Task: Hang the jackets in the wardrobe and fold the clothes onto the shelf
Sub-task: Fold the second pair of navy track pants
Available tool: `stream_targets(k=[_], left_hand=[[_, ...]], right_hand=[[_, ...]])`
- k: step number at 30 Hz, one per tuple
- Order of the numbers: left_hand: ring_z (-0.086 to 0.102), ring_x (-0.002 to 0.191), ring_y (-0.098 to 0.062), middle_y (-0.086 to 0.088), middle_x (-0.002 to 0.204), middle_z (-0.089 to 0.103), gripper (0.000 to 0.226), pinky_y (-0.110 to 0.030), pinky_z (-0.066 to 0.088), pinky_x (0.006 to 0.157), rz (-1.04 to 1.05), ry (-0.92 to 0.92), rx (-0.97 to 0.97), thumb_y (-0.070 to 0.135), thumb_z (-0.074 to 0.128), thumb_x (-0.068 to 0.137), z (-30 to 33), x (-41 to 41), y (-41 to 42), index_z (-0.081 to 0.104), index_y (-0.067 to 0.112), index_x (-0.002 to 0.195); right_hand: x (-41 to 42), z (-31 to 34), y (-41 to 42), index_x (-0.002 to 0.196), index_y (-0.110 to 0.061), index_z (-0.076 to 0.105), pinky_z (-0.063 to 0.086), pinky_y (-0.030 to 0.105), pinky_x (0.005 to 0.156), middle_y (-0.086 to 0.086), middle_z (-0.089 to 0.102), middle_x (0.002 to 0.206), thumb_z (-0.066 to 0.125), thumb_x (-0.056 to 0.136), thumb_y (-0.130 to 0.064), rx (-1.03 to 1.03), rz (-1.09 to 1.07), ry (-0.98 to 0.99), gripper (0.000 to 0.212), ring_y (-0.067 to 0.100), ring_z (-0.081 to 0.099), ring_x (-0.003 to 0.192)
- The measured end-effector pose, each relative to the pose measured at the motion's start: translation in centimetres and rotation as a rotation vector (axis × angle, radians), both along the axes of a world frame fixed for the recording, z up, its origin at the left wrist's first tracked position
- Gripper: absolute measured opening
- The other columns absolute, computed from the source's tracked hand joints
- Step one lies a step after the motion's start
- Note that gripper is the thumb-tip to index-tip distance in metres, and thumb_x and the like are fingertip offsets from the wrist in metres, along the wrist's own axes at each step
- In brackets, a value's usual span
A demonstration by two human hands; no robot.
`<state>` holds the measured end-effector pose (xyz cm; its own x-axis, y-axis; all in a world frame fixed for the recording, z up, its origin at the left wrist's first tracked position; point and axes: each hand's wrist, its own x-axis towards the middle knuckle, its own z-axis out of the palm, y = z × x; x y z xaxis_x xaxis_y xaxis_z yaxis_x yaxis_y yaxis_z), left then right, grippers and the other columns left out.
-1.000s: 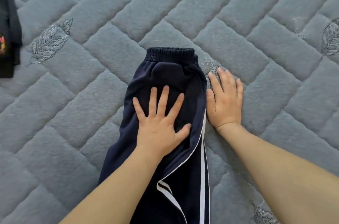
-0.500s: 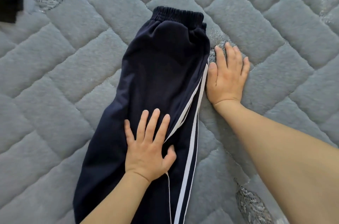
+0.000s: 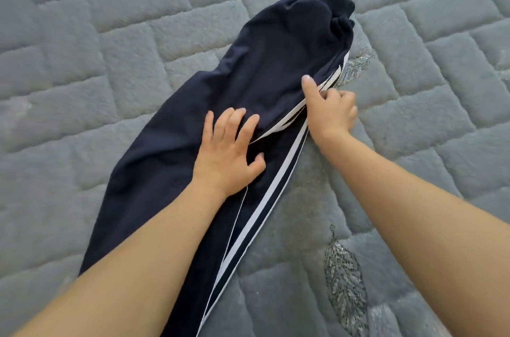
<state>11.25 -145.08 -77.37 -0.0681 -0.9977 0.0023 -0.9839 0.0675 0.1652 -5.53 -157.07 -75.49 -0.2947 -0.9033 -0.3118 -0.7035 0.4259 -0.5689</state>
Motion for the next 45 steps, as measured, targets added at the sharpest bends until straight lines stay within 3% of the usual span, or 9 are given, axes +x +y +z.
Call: stream_targets(k=[4,9,15,20,24,30,35,39,45], left_hand=[[0.042,0.083,-0.029,-0.009,0.098,0.048,0.049,-0.043,0.033,0.073,0.343,-0.058,0.06,0.043,0.056,0.065,1.8,-2.6,7.6,0.049,0.01,0.101],[0.039,0.055,-0.023,0.003,0.068,0.039,0.025,-0.032,0.028,0.056,0.203,-0.225,0.29,0.019,0.056,0.073,3.7,-3.2,11.7,0.032,0.02,0.083],[0.053,0.09,-0.024,0.004,0.101,0.048,0.029,-0.037,0.039,0.075,-0.176,-0.017,0.618,0.031,0.04,0.084,6.0,-3.3,17.6,0.041,0.025,0.112],[0.054,0.099,-0.033,-0.005,0.113,0.057,0.037,-0.047,0.046,0.083,0.415,0.15,0.143,0.027,0.065,0.081,7.0,3.0,19.7,0.058,0.017,0.116],[0.037,0.128,-0.039,-0.016,0.139,0.043,0.064,-0.052,0.035,0.107,0.96,0.194,0.502,0.054,0.059,0.089,5.9,9.8,23.9,0.045,0.013,0.136],[0.055,0.104,-0.033,-0.003,0.111,0.055,0.035,-0.048,0.047,0.088,0.916,0.466,0.432,0.046,0.057,0.093,5.9,10.8,28.7,0.047,0.017,0.11],[0.05,0.107,-0.037,-0.015,0.114,0.054,0.037,-0.048,0.042,0.089,0.918,0.163,0.383,0.042,0.056,0.094,6.4,10.4,34.8,0.054,0.008,0.108],[0.051,0.107,-0.038,-0.015,0.112,0.057,0.036,-0.046,0.041,0.091,0.925,0.208,0.489,0.043,0.054,0.096,5.8,12.1,40.5,0.054,0.009,0.106],[0.049,0.085,-0.03,-0.011,0.093,0.055,0.027,-0.038,0.037,0.072,0.785,0.376,0.597,0.026,0.049,0.097,5.2,15.4,43.8,0.041,0.015,0.074]], right_hand=[[1.6,0.9,1.3,0.12,-0.014,0.054,0.036,0.047,0.106,0.007,0.037,0.131,0.051,0.08,-0.057,0.175,0.038,-0.047,0.058,0.034,0.042,0.122],[1.6,1.3,2.9,0.127,-0.005,0.049,0.037,0.044,0.105,0.015,0.034,0.139,0.044,0.094,-0.028,0.193,0.138,-0.021,0.04,0.036,0.038,0.126],[0.8,2.7,4.5,0.129,-0.004,0.04,0.044,0.04,0.099,0.016,0.047,0.133,0.057,0.093,-0.021,0.083,-0.077,-0.279,0.043,0.032,0.052,0.116],[3.2,3.2,13.0,0.131,-0.01,0.035,0.049,0.042,0.095,0.008,0.053,0.13,0.062,0.088,-0.018,0.156,-0.204,-0.422,0.051,0.029,0.059,0.107],[6.1,3.0,20.0,0.135,-0.008,0.034,0.047,0.044,0.097,0.008,0.056,0.13,0.055,0.092,-0.019,0.237,-0.215,-0.422,0.05,0.033,0.057,0.111],[9.4,2.5,29.2,0.137,-0.009,0.027,0.042,0.037,0.084,0.011,0.053,0.129,0.051,0.097,-0.028,0.344,-0.229,-0.413,0.051,0.032,0.051,0.099],[11.2,3.0,35.3,0.14,-0.013,0.033,0.031,0.03,0.084,0.005,0.052,0.134,0.048,0.096,-0.051,0.265,-0.368,-0.462,0.06,0.026,0.054,0.107],[13.1,3.6,40.9,0.118,-0.016,0.034,0.038,0.033,0.077,0.005,0.054,0.112,0.056,0.094,-0.043,0.291,-0.305,-0.434,0.042,0.022,0.054,0.085],[15.3,3.8,48.1,0.102,-0.002,0.057,0.047,0.038,0.089,0.013,0.06,0.115,0.045,0.101,-0.028,0.492,-0.186,-0.299,0.029,0.031,0.058,0.102]])
